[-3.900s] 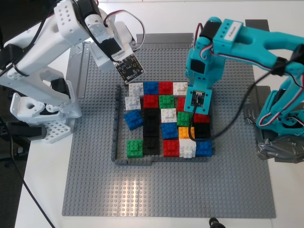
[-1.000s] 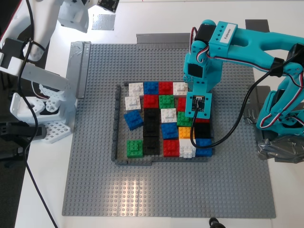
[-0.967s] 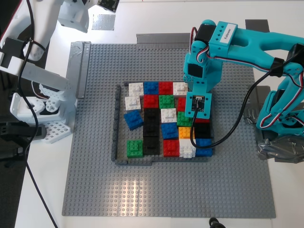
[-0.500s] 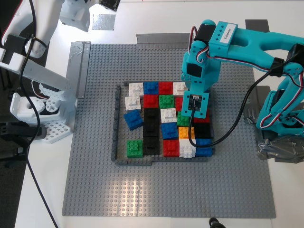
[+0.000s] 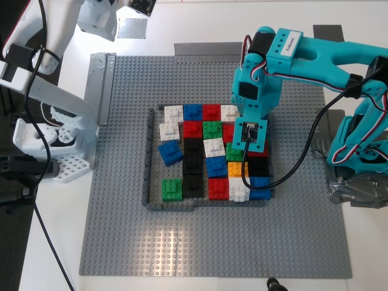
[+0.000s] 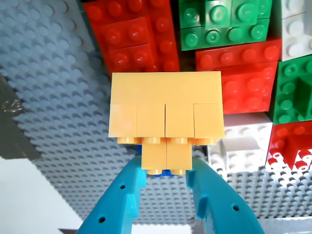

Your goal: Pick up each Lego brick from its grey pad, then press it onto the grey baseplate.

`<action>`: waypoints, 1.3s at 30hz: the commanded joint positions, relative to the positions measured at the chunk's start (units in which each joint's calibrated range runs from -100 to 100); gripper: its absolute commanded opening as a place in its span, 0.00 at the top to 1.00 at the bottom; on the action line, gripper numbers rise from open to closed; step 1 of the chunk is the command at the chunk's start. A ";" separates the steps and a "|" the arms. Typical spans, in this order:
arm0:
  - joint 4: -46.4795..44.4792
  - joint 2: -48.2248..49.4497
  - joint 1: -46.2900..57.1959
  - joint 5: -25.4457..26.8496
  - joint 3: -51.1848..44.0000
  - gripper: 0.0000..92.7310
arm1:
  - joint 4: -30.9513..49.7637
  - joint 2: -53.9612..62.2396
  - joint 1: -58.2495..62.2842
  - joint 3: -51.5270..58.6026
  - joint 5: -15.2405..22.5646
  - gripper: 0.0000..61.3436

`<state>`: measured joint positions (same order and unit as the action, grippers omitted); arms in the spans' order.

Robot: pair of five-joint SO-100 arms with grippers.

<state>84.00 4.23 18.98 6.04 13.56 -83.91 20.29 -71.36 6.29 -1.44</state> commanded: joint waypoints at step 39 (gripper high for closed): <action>-0.19 1.95 4.42 3.07 -0.15 1.00 | 0.35 7.60 1.03 3.96 0.20 1.00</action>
<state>84.17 4.23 23.49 8.91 13.56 -83.11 22.88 -71.36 9.77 -1.44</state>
